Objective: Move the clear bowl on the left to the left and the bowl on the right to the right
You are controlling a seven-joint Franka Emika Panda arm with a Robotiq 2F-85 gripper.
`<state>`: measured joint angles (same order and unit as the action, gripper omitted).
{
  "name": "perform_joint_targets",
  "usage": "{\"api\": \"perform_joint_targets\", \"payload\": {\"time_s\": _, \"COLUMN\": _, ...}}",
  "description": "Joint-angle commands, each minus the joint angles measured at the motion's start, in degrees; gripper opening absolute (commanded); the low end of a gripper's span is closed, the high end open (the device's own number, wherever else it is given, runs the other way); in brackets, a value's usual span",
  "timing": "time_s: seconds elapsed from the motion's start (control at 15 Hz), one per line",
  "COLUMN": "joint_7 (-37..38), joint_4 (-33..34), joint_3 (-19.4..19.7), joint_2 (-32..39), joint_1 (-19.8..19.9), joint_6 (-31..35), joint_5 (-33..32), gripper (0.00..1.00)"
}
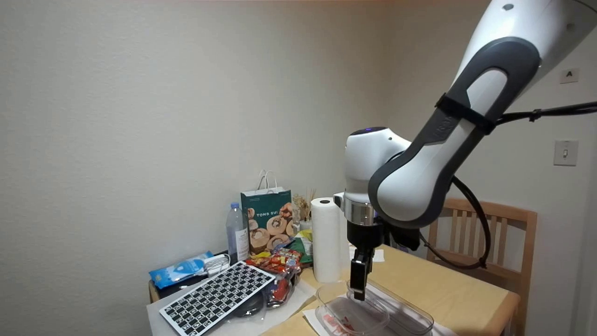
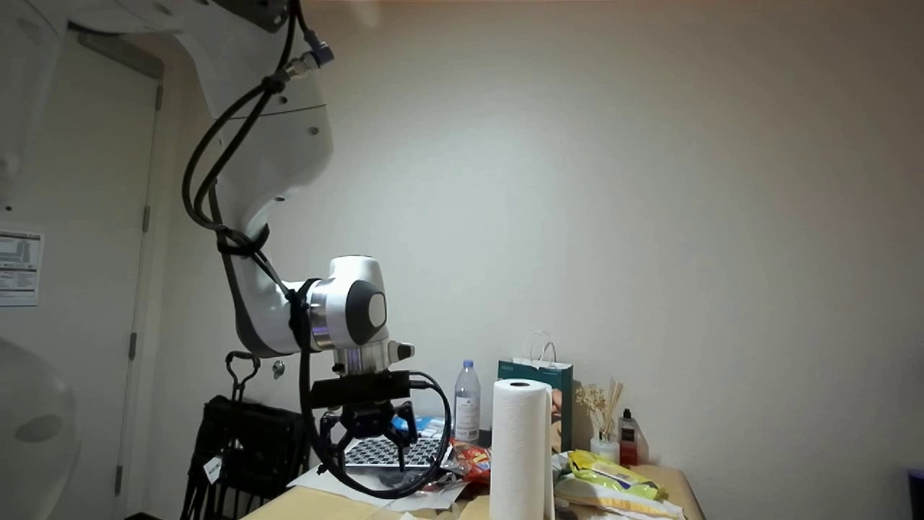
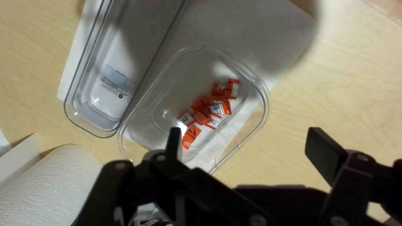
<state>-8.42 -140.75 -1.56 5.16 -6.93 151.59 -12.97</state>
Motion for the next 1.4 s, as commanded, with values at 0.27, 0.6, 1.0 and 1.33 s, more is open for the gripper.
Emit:
{"api": "perform_joint_targets", "payload": {"time_s": 0.27, "joint_7": 9.19, "joint_4": 7.33, "joint_3": -3.0, "joint_2": 3.83, "joint_1": -0.99, "joint_6": -12.78, "joint_5": 5.67, "gripper": 1.0}}
{"api": "perform_joint_targets", "payload": {"time_s": 0.6, "joint_7": 15.42, "joint_4": 10.77, "joint_3": -3.41, "joint_2": 5.82, "joint_1": -2.47, "joint_6": -19.32, "joint_5": 2.17, "gripper": 1.0}}
{"api": "perform_joint_targets", "payload": {"time_s": 1.0, "joint_7": 17.57, "joint_4": 11.08, "joint_3": -3.17, "joint_2": 7.74, "joint_1": -2.0, "joint_6": -16.48, "joint_5": 4.37, "gripper": 1.0}}
{"api": "perform_joint_targets", "payload": {"time_s": 1.33, "joint_7": 23.01, "joint_4": 12.73, "joint_3": -0.2, "joint_2": 14.88, "joint_1": -3.41, "joint_6": -4.94, "joint_5": -1.99, "gripper": 1.0}}
